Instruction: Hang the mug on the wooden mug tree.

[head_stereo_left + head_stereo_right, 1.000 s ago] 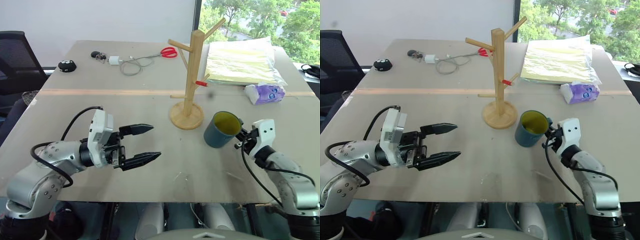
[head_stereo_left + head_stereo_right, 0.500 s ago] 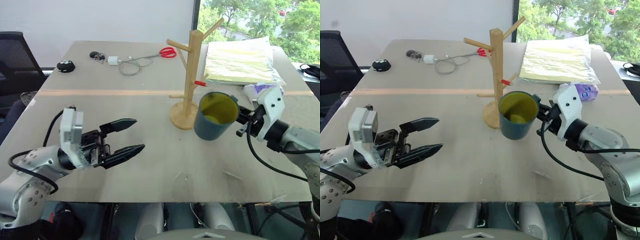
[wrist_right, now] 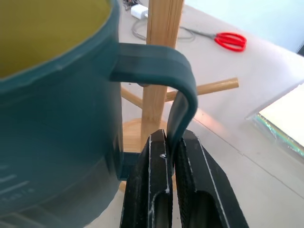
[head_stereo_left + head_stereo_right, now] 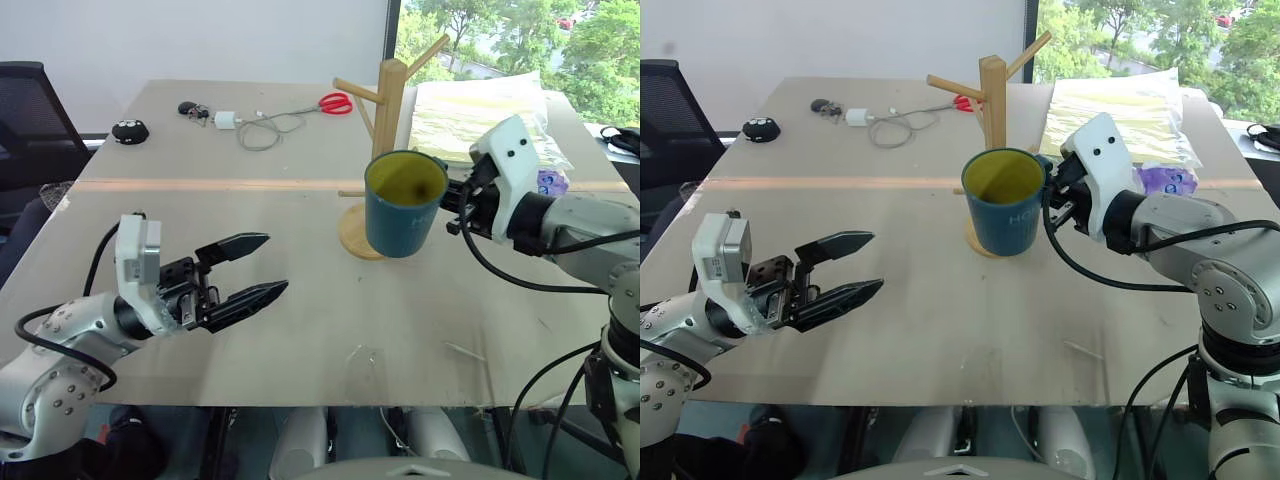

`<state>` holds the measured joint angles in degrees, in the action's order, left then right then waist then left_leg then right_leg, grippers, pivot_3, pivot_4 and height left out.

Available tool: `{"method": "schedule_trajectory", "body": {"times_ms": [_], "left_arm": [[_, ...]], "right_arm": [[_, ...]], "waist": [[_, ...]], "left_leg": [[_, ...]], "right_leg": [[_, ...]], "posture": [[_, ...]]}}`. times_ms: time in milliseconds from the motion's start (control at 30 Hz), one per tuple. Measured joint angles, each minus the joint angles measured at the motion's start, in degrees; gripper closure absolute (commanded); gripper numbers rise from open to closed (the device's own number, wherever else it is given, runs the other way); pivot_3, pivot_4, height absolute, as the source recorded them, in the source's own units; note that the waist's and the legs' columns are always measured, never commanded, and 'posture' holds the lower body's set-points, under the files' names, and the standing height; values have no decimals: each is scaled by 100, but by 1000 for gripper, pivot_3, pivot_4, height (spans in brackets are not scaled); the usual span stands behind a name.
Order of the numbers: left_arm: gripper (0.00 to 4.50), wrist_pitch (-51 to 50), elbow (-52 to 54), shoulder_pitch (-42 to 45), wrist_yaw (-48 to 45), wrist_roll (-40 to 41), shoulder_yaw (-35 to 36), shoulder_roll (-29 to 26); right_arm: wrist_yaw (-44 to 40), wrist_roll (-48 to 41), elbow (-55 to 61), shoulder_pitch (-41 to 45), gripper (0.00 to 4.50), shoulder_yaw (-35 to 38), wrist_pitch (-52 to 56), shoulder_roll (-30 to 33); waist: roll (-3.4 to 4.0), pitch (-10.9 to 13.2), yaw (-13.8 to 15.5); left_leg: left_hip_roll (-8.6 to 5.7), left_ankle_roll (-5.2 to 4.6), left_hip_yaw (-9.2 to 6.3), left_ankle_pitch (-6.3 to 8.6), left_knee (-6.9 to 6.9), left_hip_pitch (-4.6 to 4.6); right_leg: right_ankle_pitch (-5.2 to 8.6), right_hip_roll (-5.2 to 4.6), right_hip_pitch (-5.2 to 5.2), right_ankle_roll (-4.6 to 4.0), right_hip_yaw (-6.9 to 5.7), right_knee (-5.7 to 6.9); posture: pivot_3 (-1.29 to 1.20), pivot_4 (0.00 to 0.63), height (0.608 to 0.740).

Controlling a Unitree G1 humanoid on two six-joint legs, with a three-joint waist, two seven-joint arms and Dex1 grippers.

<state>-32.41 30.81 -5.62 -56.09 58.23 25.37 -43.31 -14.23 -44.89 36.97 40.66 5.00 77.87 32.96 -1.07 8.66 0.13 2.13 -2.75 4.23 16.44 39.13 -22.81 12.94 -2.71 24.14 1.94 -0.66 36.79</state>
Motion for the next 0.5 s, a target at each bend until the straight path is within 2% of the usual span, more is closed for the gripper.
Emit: {"method": "schedule_trajectory", "body": {"times_ms": [267, 500], "left_arm": [[0, 22, 28, -357, 60, 1, 108, 2], [0, 22, 186, -485, 133, 65, 295, 1]], "right_arm": [[238, 145, -319, 421, 4431, -103, 200, -375], [354, 542, -727, 656, 4431, -654, 187, -575]], "waist": [[1, 0, -86], [2, 1, -100]], "left_leg": [[1, 1, 2, 0, -1, -1], [1, 3, 3, -2, -4, -1]], "right_leg": [[0, -2, 2, 0, 0, 0], [0, -1, 5, 0, -1, 1]], "posture": [[0, 150, 740], [0, 150, 740]]}}
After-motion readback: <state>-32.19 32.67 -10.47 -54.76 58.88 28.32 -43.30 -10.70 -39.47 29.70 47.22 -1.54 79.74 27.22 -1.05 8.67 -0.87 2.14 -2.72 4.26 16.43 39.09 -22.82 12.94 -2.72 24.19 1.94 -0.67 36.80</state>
